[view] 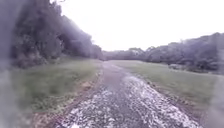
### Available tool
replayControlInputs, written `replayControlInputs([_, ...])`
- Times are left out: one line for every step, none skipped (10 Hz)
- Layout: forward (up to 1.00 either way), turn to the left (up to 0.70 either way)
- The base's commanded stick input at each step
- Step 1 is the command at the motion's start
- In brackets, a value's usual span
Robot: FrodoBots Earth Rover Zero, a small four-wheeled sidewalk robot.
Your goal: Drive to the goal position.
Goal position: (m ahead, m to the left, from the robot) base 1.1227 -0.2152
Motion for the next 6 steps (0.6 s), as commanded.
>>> replayControlInputs([0.70,0.00])
replayControlInputs([0.70,0.00])
replayControlInputs([0.70,0.00])
replayControlInputs([0.70,0.00])
replayControlInputs([0.70,0.00])
replayControlInputs([0.70,0.00])
